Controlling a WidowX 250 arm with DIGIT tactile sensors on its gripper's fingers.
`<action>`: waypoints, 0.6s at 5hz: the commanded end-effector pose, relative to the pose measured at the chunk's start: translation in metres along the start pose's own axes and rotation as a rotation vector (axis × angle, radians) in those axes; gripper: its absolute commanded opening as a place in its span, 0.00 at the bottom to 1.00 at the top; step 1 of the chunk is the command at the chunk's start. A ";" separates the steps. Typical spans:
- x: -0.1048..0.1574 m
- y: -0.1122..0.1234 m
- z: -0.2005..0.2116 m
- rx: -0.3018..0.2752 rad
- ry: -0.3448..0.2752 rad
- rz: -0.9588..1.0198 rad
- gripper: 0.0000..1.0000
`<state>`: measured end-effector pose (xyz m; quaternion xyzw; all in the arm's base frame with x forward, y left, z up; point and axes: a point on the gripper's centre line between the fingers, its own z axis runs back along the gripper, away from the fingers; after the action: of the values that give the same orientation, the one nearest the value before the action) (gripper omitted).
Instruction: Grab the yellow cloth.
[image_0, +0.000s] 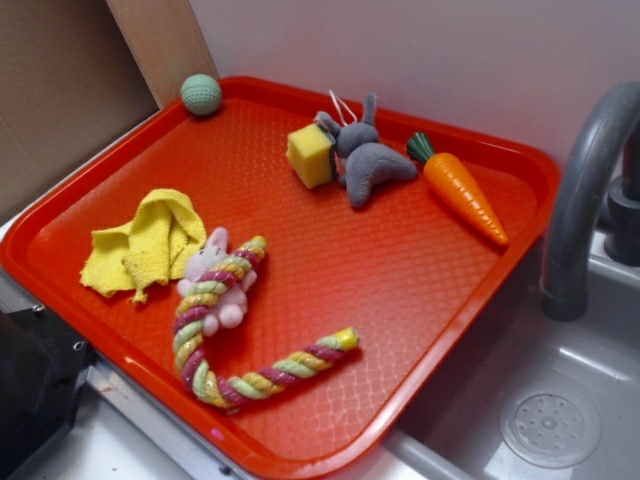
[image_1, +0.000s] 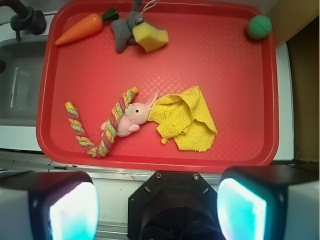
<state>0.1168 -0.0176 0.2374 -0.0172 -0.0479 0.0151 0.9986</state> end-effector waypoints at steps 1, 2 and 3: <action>0.000 0.000 0.000 0.000 0.000 0.000 1.00; 0.042 0.039 -0.042 0.014 -0.041 -0.068 1.00; 0.065 0.065 -0.084 0.010 0.014 -0.126 1.00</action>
<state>0.1890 0.0451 0.1490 -0.0091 -0.0248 -0.0536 0.9982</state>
